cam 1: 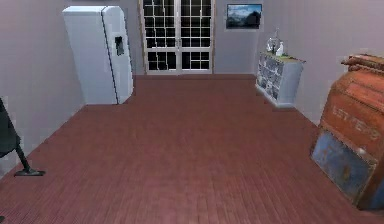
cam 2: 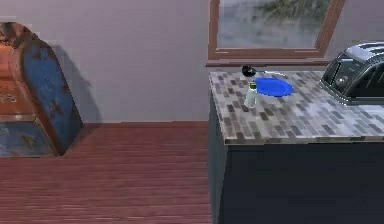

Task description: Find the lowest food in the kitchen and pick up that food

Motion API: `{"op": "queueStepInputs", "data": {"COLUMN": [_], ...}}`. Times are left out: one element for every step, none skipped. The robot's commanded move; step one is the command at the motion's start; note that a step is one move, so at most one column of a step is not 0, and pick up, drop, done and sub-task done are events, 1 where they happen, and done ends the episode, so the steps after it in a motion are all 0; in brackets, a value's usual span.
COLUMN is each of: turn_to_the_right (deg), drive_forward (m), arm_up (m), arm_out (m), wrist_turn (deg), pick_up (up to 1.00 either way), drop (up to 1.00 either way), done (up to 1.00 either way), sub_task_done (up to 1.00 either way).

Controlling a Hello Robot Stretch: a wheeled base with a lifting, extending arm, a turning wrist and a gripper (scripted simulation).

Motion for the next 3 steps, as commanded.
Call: {"op": "queueStepInputs", "data": {"turn_to_the_right": [18.0, 0.0, 0.0], "drive_forward": [0.00, 1.00, 1.00], "arm_up": [0.00, 0.00, 0.00], "arm_out": [0.00, 0.00, 0.00], "wrist_turn": [0.0, 0.0, 0.0], "pick_up": [0.00, 0.00, 0.00], "drop": [0.00, 0.00, 0.00], "done": [0.00, 0.00, 0.00], "sub_task_done": [0.00, 0.00, 0.00]}}
